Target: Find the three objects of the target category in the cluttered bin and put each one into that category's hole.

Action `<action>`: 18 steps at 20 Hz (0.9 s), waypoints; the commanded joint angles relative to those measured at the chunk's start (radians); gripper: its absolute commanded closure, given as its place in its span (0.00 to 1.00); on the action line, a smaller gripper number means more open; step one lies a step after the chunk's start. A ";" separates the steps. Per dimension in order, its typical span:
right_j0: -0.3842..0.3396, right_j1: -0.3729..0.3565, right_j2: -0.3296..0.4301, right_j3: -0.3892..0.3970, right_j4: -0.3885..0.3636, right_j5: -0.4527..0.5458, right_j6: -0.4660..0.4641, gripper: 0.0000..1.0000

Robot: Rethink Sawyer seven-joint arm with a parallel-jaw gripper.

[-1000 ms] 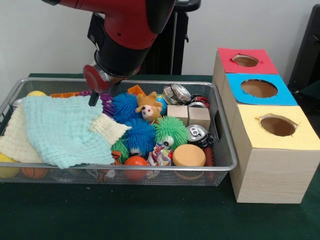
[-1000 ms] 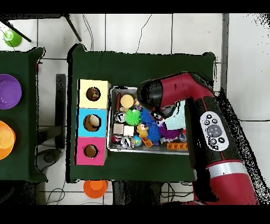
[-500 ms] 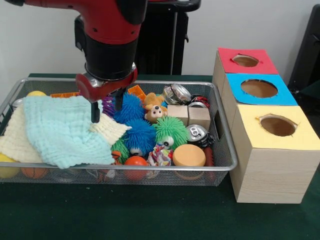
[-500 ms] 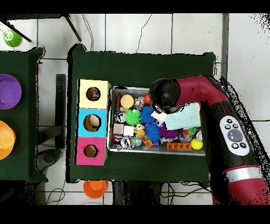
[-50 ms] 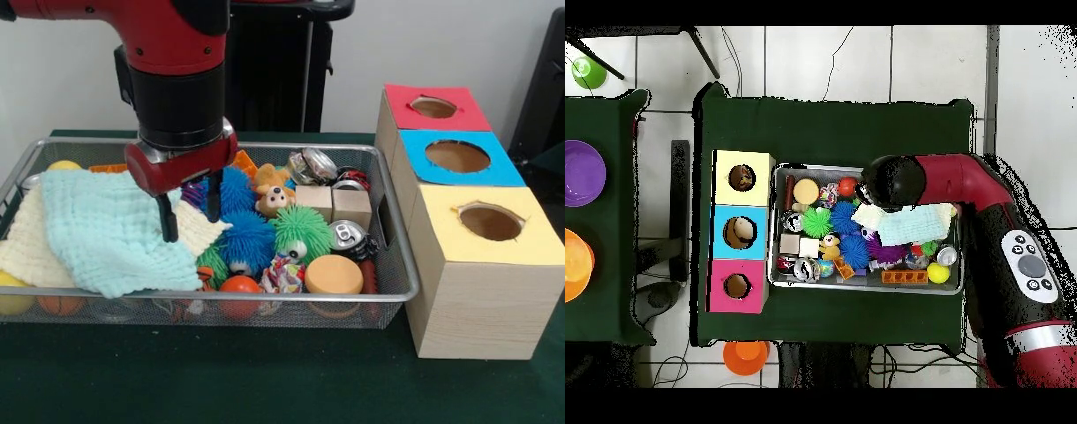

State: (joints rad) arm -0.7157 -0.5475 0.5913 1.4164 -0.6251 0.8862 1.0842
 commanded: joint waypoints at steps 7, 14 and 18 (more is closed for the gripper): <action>-0.009 0.084 0.098 0.146 0.073 0.006 -0.122 0.00; -0.017 0.107 0.111 0.140 0.038 -0.085 -0.103 0.00; -0.028 0.121 0.121 0.146 0.020 -0.128 -0.099 0.00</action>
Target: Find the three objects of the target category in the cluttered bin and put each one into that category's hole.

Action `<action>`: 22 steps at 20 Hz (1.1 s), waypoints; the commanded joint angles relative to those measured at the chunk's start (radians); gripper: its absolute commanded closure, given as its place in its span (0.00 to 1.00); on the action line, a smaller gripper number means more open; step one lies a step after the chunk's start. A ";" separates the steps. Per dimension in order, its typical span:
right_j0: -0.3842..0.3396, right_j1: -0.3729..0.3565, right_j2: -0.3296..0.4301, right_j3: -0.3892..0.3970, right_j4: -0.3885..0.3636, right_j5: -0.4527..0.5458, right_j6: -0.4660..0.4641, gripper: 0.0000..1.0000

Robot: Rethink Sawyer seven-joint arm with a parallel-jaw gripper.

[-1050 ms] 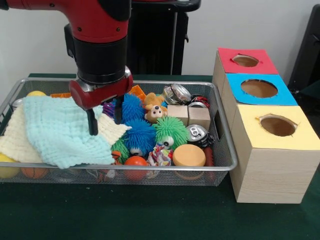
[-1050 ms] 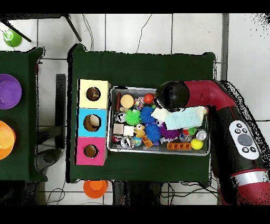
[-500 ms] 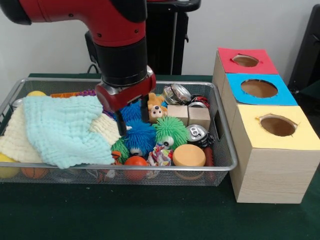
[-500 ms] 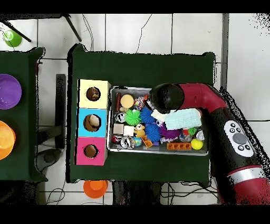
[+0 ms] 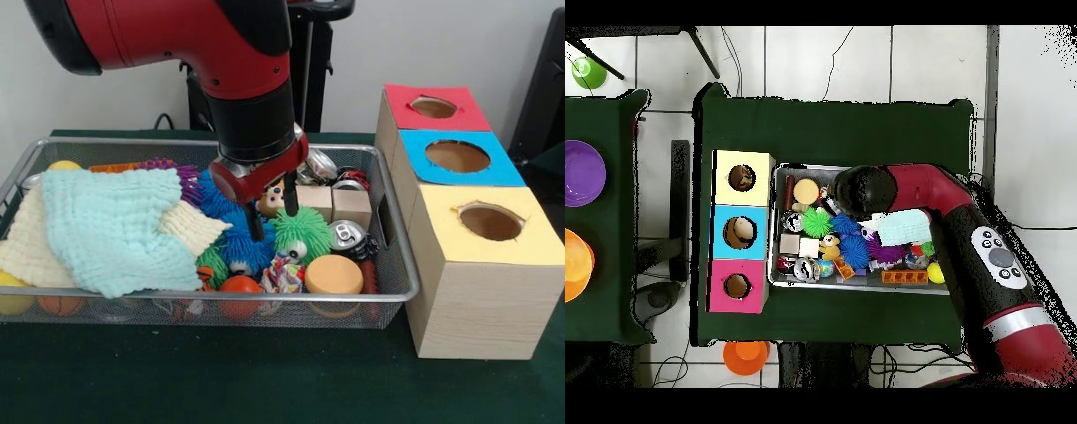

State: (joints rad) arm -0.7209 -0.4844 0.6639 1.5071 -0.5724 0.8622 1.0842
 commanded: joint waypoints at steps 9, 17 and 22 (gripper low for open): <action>-0.022 0.052 0.045 0.054 -0.046 -0.141 -0.099 0.00; -0.017 0.051 0.028 0.057 -0.070 -0.177 -0.092 0.00; -0.006 0.055 0.001 0.043 -0.094 -0.179 -0.091 0.00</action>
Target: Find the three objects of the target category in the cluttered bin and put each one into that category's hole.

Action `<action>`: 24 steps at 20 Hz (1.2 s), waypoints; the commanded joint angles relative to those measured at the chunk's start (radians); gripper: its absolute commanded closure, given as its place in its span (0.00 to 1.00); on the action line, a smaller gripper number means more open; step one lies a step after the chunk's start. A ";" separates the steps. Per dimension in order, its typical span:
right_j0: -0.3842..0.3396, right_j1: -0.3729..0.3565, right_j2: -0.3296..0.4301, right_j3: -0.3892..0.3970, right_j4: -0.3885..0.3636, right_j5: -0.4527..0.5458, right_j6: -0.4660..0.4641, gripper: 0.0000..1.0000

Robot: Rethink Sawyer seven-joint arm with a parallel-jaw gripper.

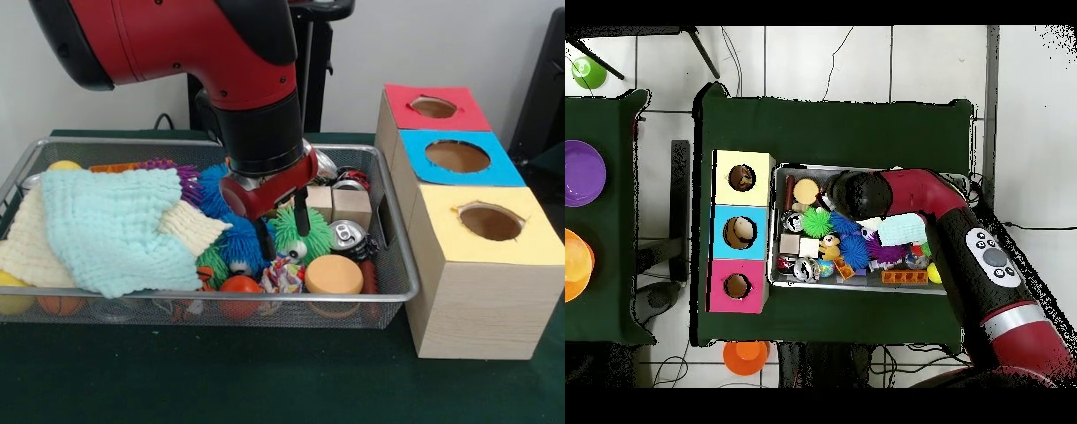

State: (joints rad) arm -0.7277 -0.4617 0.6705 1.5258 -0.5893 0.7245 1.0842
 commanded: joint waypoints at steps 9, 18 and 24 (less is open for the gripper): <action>0.014 0.053 -0.020 0.006 -0.112 -0.033 -0.082 0.00; 0.004 0.075 0.002 0.003 -0.123 -0.066 -0.070 0.00; -0.003 0.088 0.003 0.010 -0.140 -0.114 -0.064 0.00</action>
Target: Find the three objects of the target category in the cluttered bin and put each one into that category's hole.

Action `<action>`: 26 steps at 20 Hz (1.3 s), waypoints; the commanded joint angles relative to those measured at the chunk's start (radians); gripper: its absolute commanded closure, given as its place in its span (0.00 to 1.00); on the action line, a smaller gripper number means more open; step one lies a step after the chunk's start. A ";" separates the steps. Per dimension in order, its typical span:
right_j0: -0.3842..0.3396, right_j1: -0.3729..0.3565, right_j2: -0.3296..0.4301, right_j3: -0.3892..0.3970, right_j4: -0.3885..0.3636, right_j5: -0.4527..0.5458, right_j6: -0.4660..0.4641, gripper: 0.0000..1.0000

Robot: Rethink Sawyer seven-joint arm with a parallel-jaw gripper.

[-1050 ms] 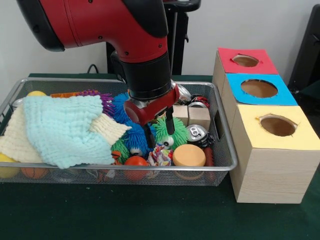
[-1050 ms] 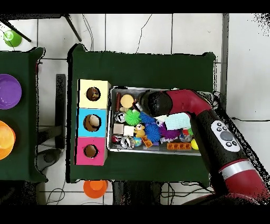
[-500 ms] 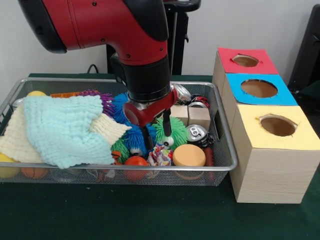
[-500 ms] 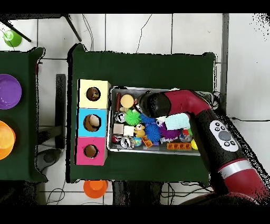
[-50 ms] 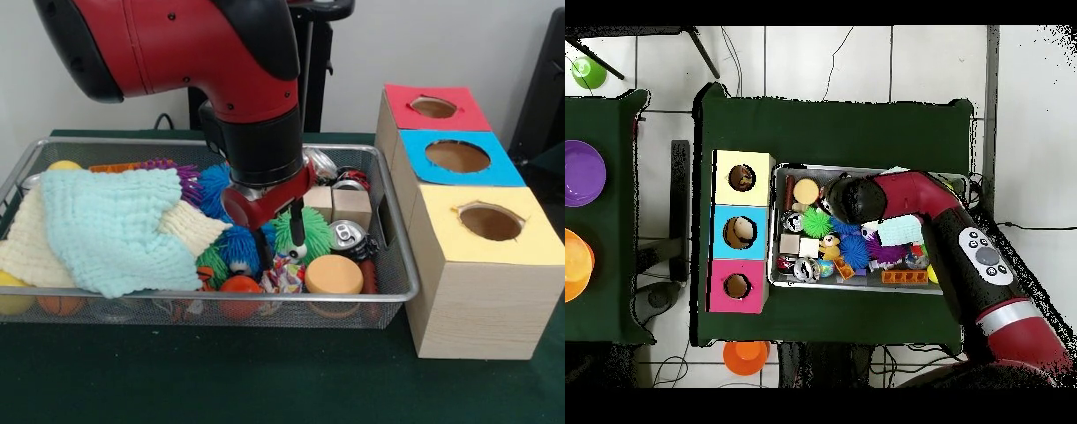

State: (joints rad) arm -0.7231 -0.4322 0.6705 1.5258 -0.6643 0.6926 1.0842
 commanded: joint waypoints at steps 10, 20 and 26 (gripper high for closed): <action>0.016 0.066 -0.034 0.012 -0.100 -0.113 -0.050 0.00; 0.050 0.105 -0.103 -0.027 -0.161 -0.063 -0.053 0.00; 0.060 0.140 -0.123 -0.064 -0.170 -0.036 -0.068 0.00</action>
State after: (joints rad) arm -0.6774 -0.3628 0.6209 1.5237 -0.7675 0.6007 1.0842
